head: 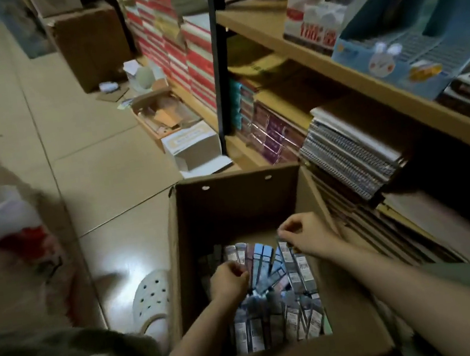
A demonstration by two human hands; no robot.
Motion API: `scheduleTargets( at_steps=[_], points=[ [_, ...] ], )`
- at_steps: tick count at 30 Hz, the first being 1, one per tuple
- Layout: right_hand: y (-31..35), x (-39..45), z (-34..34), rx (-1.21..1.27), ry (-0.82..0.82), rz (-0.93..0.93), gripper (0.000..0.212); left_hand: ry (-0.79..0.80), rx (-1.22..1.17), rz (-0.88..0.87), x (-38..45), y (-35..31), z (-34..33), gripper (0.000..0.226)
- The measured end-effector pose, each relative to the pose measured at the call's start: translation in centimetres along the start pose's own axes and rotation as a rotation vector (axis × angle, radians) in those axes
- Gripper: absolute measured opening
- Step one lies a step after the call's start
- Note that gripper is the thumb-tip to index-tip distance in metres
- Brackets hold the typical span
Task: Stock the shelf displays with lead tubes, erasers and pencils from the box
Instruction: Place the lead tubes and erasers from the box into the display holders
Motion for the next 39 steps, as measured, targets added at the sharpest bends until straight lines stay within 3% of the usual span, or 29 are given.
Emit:
scheduleTargets(
  at_steps=[2,4,6,10,14,18,23,26,31,34,36,39],
  points=[
    [-2.6,0.6,-2.5,-0.107,0.034,-0.042,0.022,-0.027,0.036,0.010,0.2,1.1,-1.7,0.013],
    [-4.8,0.9,-4.7,-0.257,0.084,-0.053,0.008,-0.075,0.147,-0.037,0.8,1.6,-3.0,0.030],
    [-6.4,1.2,-6.7,-0.383,0.144,-0.012,0.020,-0.098,0.232,-0.089,1.6,1.9,-3.9,0.045],
    [-8.0,2.1,-9.2,-0.495,0.208,0.032,0.031,-0.076,0.344,-0.240,3.7,2.4,-5.4,0.050],
    [-9.1,3.6,-10.4,-0.707,0.263,0.162,0.041,-0.083,0.336,-0.284,5.6,3.0,-5.5,0.053],
    [-9.7,4.3,-11.9,-0.855,0.331,0.319,0.031,-0.065,0.269,-0.304,6.0,3.8,-5.5,0.062],
    [-9.8,4.5,-12.5,-0.789,0.357,0.351,0.018,-0.160,0.064,-0.247,6.2,3.9,-4.8,0.036],
    [-9.0,3.9,-12.0,-0.689,0.355,0.399,0.015,-0.163,-0.009,-0.220,6.4,4.0,-4.6,0.036],
    [-8.1,3.1,-10.3,-0.178,0.240,0.089,0.010,-0.199,-0.219,-0.048,6.9,3.6,-3.8,0.032],
    [-8.3,3.1,-9.4,-0.169,0.203,0.042,0.007,-0.322,-0.213,-0.127,7.1,1.8,-2.1,0.025],
    [-8.1,3.4,-9.5,-0.212,0.262,0.088,0.016,-0.170,-0.145,-0.286,7.4,0.1,-2.4,0.029],
    [-6.8,4.5,-9.3,-0.194,0.246,0.091,0.019,0.252,0.008,-0.399,7.0,-1.3,-4.5,0.038]
  ],
)
Point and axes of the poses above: each hand's wrist, its own x-axis towards the middle knuckle, its own z-axis out of the back of the hand, y = z × x, the point moved 5 cm from there along x, towards the middle knuckle, and after that the axes turned 10 degrees about -y, right-handed, at the moved point
